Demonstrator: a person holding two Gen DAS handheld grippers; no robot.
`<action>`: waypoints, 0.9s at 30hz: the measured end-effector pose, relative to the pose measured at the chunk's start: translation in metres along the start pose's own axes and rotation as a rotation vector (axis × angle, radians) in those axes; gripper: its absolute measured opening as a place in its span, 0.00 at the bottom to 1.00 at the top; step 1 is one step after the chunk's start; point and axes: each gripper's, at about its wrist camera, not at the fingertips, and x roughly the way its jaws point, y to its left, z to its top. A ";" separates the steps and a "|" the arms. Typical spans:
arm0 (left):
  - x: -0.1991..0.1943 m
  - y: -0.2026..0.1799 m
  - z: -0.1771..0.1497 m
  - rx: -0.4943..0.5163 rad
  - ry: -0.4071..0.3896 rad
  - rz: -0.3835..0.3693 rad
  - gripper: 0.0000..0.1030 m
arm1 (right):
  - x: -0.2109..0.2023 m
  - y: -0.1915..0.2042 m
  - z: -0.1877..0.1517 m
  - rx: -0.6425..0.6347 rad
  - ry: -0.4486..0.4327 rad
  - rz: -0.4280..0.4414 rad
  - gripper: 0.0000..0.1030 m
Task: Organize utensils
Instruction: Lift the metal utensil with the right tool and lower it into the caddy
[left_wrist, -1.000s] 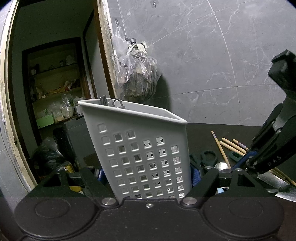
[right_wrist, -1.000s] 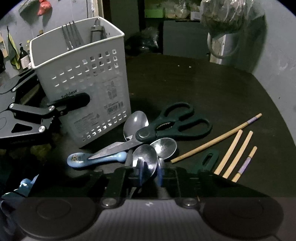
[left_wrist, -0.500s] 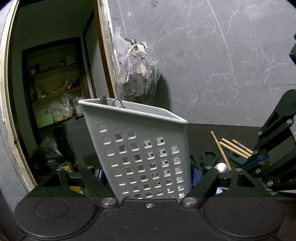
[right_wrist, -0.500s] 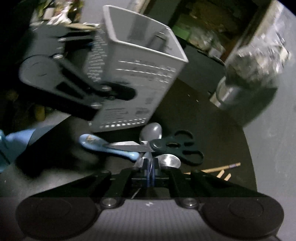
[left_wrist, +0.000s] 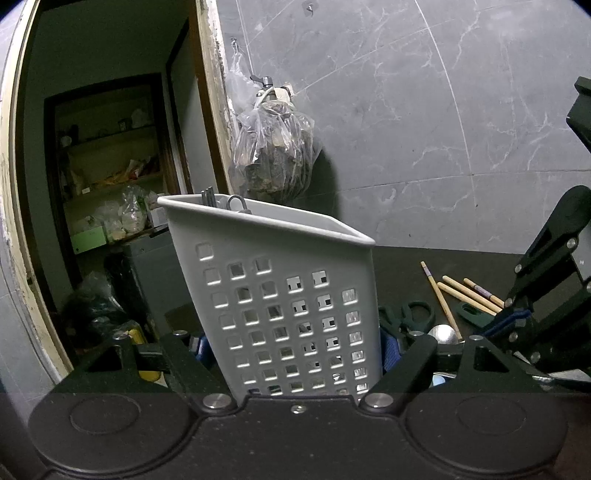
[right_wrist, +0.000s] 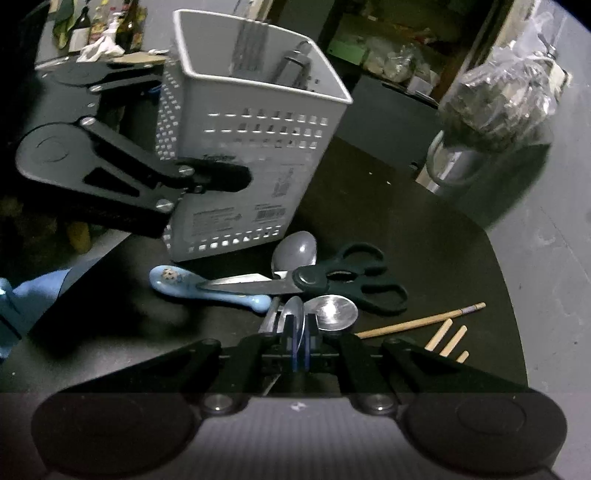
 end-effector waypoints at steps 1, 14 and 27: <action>0.000 0.000 0.000 0.000 0.000 0.000 0.79 | 0.001 0.002 0.000 -0.006 0.001 0.002 0.04; 0.000 0.000 0.000 0.000 0.000 -0.001 0.79 | 0.011 -0.001 0.003 0.030 0.012 0.003 0.02; 0.001 0.001 -0.003 -0.006 0.001 0.000 0.78 | -0.040 -0.054 -0.001 0.366 -0.328 0.023 0.02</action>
